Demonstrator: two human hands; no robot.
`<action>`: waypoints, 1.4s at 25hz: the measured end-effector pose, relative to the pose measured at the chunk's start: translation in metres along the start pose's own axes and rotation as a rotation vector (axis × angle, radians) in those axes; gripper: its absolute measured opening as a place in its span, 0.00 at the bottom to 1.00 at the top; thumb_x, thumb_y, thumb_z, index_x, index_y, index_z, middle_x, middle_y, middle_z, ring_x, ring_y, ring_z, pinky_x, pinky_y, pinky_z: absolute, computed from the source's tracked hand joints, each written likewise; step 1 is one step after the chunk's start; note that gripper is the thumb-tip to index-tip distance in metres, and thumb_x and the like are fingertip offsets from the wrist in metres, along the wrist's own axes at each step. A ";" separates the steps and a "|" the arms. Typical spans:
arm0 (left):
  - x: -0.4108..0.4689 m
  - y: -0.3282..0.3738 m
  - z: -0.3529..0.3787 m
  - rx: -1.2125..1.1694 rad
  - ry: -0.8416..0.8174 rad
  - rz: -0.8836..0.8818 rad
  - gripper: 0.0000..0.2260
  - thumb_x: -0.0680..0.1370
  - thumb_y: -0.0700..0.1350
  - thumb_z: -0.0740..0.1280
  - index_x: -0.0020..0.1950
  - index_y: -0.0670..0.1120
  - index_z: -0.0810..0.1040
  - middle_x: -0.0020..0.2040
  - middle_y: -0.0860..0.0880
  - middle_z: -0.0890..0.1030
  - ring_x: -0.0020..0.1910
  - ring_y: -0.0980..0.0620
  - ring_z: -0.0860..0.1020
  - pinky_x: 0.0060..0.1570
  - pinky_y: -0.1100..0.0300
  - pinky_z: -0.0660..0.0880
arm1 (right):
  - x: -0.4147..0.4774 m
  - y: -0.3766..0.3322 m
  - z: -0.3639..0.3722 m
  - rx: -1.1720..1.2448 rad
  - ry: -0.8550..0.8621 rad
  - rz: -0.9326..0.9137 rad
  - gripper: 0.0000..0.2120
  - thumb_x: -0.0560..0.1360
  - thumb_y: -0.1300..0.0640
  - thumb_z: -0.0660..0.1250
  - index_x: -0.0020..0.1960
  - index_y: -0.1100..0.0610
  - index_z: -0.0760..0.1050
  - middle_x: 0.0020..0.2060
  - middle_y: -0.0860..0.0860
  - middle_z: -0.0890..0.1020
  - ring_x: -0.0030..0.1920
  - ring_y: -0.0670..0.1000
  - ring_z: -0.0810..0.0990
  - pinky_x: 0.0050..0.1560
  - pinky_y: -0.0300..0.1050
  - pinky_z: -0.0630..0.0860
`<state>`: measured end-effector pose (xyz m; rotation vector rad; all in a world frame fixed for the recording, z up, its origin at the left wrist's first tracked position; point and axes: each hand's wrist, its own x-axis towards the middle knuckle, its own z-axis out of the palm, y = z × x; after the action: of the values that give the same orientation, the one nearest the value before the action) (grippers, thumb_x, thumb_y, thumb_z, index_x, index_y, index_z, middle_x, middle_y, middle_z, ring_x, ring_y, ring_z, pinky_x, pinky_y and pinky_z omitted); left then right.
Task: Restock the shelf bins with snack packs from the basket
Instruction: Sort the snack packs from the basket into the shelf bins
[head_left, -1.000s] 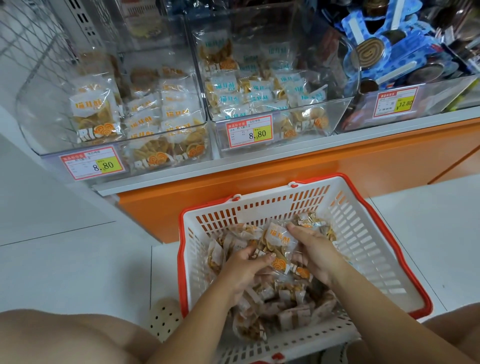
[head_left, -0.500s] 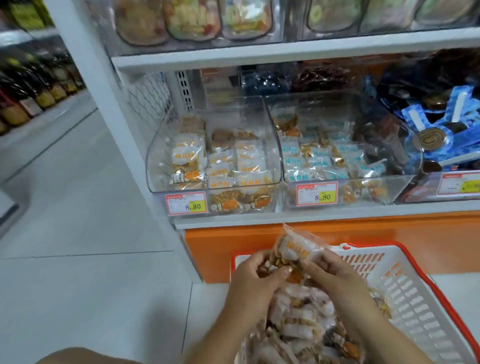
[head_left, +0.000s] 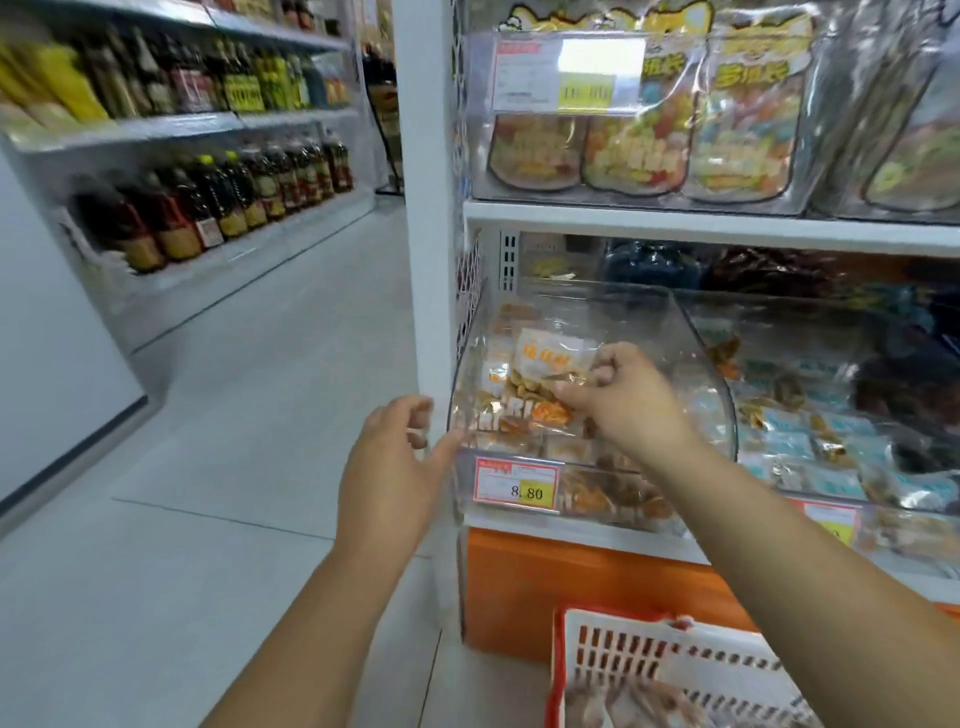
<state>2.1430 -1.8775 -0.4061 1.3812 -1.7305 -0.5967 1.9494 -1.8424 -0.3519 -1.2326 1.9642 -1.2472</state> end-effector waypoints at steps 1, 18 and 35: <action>0.003 -0.005 0.004 -0.006 -0.018 -0.017 0.13 0.76 0.49 0.71 0.58 0.49 0.77 0.51 0.52 0.79 0.46 0.55 0.78 0.45 0.65 0.72 | 0.012 0.002 0.011 -0.100 -0.075 0.053 0.13 0.72 0.55 0.74 0.45 0.56 0.70 0.37 0.50 0.77 0.39 0.51 0.76 0.38 0.43 0.71; 0.003 -0.010 0.009 -0.011 0.015 0.014 0.11 0.74 0.46 0.73 0.54 0.52 0.76 0.50 0.55 0.76 0.46 0.58 0.76 0.44 0.68 0.74 | 0.024 0.005 0.020 -0.493 -0.168 0.101 0.24 0.73 0.48 0.73 0.63 0.57 0.72 0.47 0.52 0.81 0.45 0.53 0.81 0.45 0.45 0.77; -0.203 -0.015 0.199 0.291 -0.920 0.193 0.23 0.80 0.47 0.64 0.74 0.56 0.64 0.72 0.55 0.68 0.67 0.55 0.71 0.64 0.55 0.73 | -0.168 0.310 -0.070 -0.255 -0.126 0.554 0.12 0.80 0.58 0.62 0.63 0.53 0.72 0.51 0.50 0.79 0.46 0.50 0.79 0.41 0.35 0.76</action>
<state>1.9992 -1.7141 -0.5890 1.1683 -2.7316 -0.9934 1.8412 -1.6111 -0.6044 -0.7622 2.2064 -0.6450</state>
